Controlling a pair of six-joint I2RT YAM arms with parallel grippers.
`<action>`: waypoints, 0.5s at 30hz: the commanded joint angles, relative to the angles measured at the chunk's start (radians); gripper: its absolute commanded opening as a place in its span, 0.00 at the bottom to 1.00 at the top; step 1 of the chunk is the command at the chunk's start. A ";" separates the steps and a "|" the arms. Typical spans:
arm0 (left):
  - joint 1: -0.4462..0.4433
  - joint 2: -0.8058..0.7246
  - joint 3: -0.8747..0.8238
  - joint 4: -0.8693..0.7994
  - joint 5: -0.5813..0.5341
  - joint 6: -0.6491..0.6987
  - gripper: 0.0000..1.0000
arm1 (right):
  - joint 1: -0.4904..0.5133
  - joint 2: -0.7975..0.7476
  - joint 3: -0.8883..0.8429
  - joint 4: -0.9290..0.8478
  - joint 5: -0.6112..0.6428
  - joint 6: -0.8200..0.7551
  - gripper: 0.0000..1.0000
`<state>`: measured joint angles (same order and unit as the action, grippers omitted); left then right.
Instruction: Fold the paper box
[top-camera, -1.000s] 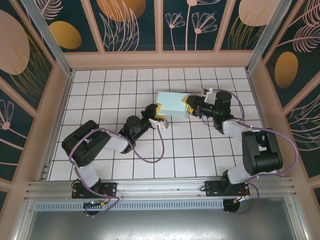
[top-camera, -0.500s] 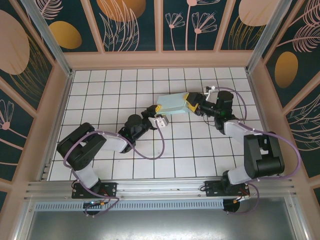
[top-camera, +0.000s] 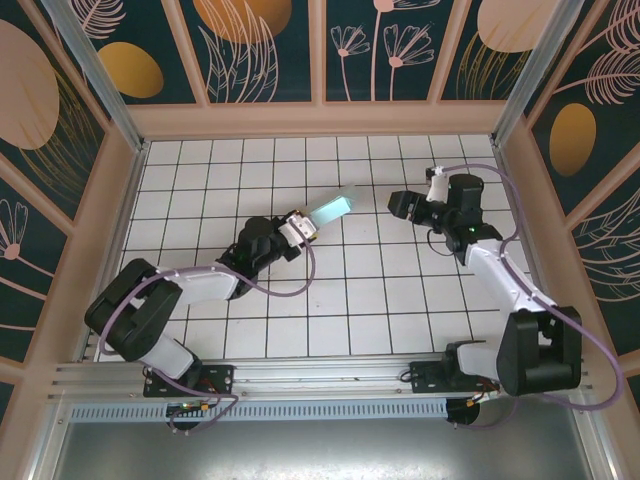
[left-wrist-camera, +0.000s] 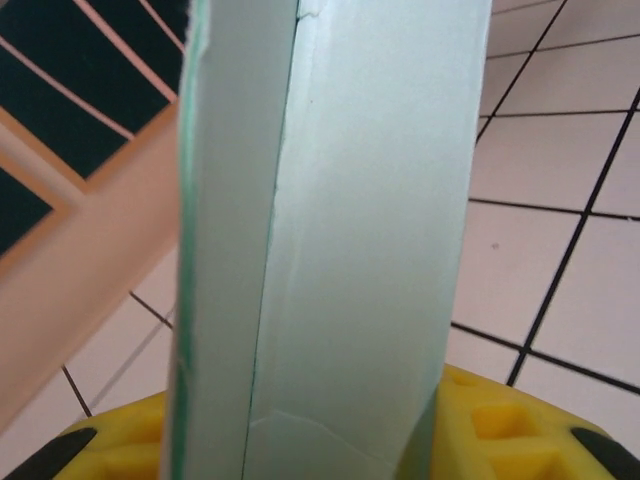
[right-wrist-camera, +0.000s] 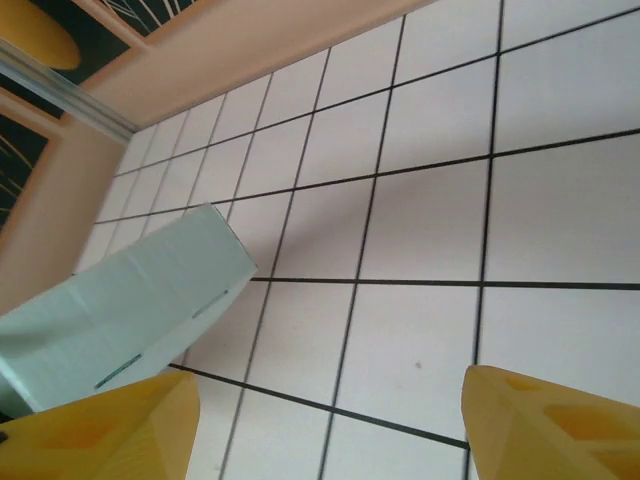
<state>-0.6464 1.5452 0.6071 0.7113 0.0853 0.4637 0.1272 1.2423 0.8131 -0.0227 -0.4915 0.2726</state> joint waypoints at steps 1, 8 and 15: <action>0.004 -0.052 0.040 -0.248 0.059 -0.059 0.25 | 0.018 -0.059 0.046 -0.119 0.090 -0.196 0.70; 0.004 -0.104 0.125 -0.583 0.054 -0.033 0.26 | 0.182 -0.125 0.060 -0.188 0.172 -0.495 0.71; 0.005 -0.118 0.204 -0.874 -0.037 0.099 0.27 | 0.265 -0.072 0.059 -0.142 0.072 -0.589 0.69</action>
<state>-0.6434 1.4536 0.7750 0.0185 0.0978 0.4942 0.3820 1.1454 0.8551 -0.1753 -0.3729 -0.2291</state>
